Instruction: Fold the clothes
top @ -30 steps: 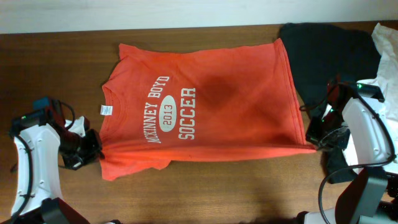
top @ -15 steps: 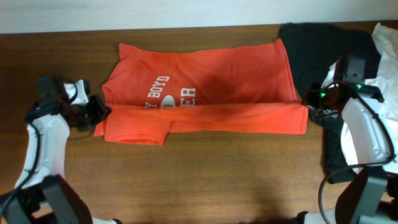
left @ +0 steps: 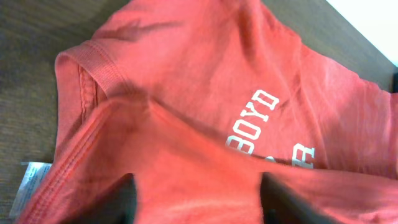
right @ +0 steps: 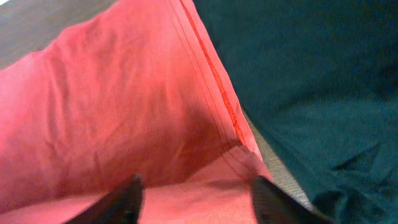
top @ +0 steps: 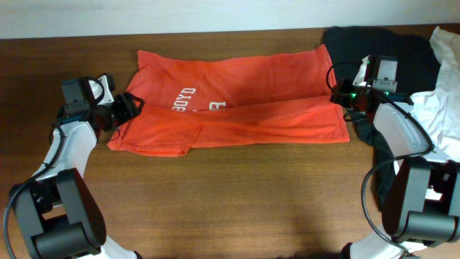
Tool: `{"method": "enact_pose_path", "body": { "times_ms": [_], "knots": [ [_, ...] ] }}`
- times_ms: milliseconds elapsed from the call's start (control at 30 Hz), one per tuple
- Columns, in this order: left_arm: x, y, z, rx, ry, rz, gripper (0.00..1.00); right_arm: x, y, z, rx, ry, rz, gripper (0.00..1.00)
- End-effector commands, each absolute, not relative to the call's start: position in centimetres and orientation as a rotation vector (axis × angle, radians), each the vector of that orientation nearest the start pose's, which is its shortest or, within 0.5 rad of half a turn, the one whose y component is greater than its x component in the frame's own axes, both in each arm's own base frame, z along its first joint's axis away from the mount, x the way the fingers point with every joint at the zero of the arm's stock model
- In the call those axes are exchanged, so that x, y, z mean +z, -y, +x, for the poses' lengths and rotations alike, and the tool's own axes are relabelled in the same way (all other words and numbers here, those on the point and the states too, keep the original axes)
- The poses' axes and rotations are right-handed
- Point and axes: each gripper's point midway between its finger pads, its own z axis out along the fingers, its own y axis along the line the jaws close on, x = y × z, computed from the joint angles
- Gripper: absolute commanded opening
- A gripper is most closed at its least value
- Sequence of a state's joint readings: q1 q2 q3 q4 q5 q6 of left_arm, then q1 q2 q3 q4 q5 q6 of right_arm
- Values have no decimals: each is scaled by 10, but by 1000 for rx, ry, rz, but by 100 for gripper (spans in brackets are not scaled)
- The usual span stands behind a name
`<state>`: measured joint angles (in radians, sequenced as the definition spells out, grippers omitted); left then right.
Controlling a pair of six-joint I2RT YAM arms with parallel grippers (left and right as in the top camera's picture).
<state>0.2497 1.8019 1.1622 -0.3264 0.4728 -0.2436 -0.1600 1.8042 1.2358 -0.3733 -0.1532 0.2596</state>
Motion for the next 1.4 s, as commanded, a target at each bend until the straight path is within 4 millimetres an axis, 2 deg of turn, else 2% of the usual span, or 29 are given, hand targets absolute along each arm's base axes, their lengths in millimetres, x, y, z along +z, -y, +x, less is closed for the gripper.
{"method": "enact_pose_path", "body": {
  "times_ms": [0,100,167,267,333,400,467,567,667,700,800,833,900,933,1000,1100,1200,1300,1367],
  "knots": [
    [76,-33,441,-604,-2488,-453,79,84,62,456,156,-2490,509,66],
    [69,-30,430,-617,-2542,-482,80,72,72,437,87,-2568,556,64],
    [60,-34,418,-559,-2602,-478,81,58,75,424,33,-2640,548,62],
    [47,-50,402,-411,-2683,-546,83,47,76,427,29,-2651,549,67],
    [44,-49,396,-410,-2707,-557,83,47,76,429,24,-2648,525,67],
    [42,-48,389,-409,-2738,-572,83,44,77,422,17,-2675,535,65],
    [39,-52,385,-371,-2755,-585,83,38,76,411,19,-2724,553,59],
    [36,-62,383,-280,-2765,-601,84,20,70,397,26,-2811,563,56],
    [35,-65,384,-254,-2760,-603,84,2,69,391,27,-2861,570,47],
    [34,-66,385,-254,-2760,-603,84,-3,68,390,33,-2875,572,41],
    [22,-65,383,-259,-2787,-613,84,-15,60,386,44,-2914,560,40],
    [19,-64,382,-268,-2795,-615,84,-16,59,384,44,-2924,556,32],
    [21,-55,383,-339,-2793,-605,84,-17,57,380,41,-2944,551,7],
    [25,-50,385,-384,-2781,-594,85,-18,56,376,36,-2962,554,4],
    [34,-46,389,-418,-2758,-563,85,-19,58,364,10,-3006,568,4],
    [51,-34,392,-419,-2738,-394,84,-19,67,351,-93,-3048,582,4],
    [66,-4,389,-387,-2746,-95,84,-18,74,342,-173,-3072,586,4],
    [63,27,381,-335,-2786,101,83,-18,73,339,-174,-3085,593,4],
    [59,50,373,-290,-2815,234,84,-18,74,340,-173,-3080,591,21]
  ]
}}
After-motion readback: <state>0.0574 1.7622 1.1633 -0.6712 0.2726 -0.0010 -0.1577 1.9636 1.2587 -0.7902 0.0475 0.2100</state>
